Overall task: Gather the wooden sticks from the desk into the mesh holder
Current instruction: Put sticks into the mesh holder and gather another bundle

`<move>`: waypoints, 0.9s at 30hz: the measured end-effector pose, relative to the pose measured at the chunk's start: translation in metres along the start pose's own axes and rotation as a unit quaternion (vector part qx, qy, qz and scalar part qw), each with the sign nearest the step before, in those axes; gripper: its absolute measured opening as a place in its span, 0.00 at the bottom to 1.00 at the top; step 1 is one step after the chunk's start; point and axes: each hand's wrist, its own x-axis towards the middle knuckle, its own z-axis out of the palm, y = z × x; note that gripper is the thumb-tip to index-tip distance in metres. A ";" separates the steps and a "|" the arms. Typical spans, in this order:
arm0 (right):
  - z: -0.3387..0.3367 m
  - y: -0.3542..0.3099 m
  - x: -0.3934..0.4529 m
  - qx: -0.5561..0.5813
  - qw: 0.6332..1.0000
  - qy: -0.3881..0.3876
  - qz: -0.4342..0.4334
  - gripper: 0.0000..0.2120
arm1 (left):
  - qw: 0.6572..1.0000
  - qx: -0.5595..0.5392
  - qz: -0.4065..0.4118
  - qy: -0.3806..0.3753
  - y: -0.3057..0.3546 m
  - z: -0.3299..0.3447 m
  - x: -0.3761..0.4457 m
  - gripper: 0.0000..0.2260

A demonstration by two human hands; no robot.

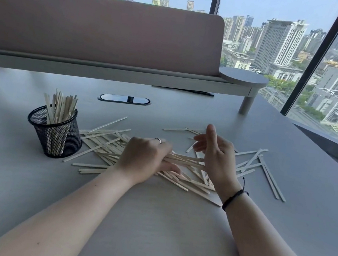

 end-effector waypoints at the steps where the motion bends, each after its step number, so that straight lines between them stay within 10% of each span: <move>1: 0.000 0.001 0.000 0.001 1.000 -0.003 -0.002 0.26 | 1.000 0.001 -0.001 0.003 -0.001 0.000 0.000 0.27; 14: -0.001 -0.001 -0.003 -0.064 0.995 -0.076 -0.008 0.33 | 0.960 -0.160 -0.204 0.107 -0.006 -0.036 0.008 0.20; 22: 0.007 -0.003 -0.024 -0.403 0.857 -0.309 -0.086 0.48 | 0.930 -0.218 -0.230 0.187 0.001 -0.049 0.017 0.20; 27: 0.010 0.002 -0.025 -0.409 0.855 -0.305 -0.092 0.48 | 0.920 -0.229 -0.250 0.198 -0.002 -0.050 0.018 0.22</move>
